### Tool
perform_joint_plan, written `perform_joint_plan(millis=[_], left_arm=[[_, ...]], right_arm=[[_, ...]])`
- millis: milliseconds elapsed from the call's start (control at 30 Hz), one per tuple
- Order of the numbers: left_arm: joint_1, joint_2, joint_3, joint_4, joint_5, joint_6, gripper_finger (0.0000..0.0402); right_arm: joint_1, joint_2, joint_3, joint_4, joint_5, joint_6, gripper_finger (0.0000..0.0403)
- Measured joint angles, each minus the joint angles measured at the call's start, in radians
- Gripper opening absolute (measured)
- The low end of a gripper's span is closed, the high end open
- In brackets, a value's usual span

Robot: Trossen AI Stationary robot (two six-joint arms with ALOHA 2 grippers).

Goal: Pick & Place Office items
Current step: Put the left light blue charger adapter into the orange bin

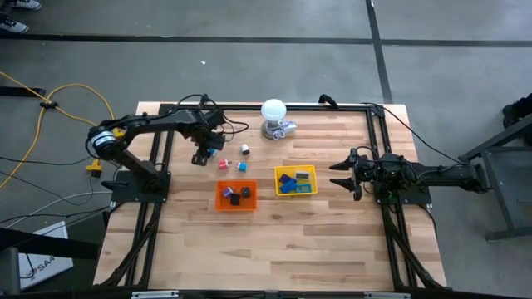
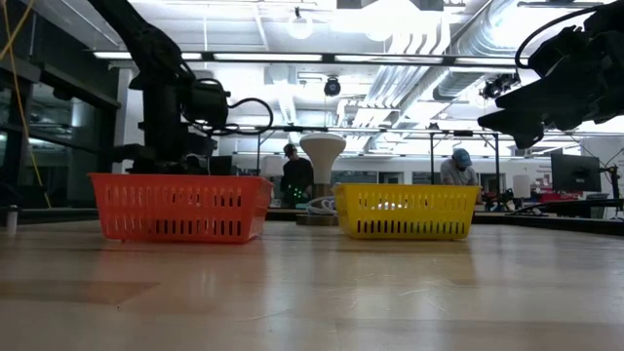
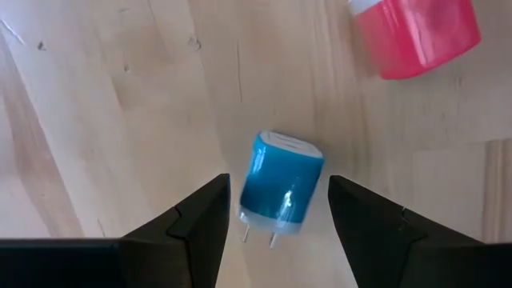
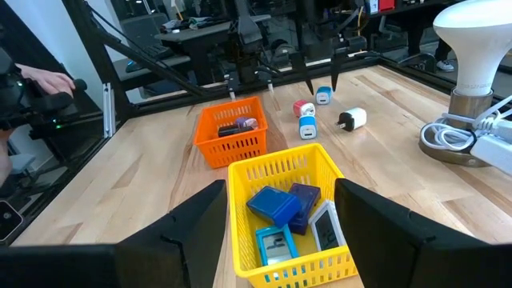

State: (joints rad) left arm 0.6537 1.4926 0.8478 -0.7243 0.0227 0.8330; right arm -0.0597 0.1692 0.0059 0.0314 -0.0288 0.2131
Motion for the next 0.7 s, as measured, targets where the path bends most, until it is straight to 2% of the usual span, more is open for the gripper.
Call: perform_joint_plan(millis=[400, 700], left_arm=[[0.000, 0.018, 0.000, 0.011, -0.017, 0.006, 0.0199], [0.000, 0.028, 0.000, 0.015, -0.021, 0.006, 0.0160]], right_arm=[[0.000, 0.000, 0.000, 0.000, 0.000, 0.000, 0.0220], [0.000, 0.000, 0.000, 0.000, 0.000, 0.000, 0.0220]])
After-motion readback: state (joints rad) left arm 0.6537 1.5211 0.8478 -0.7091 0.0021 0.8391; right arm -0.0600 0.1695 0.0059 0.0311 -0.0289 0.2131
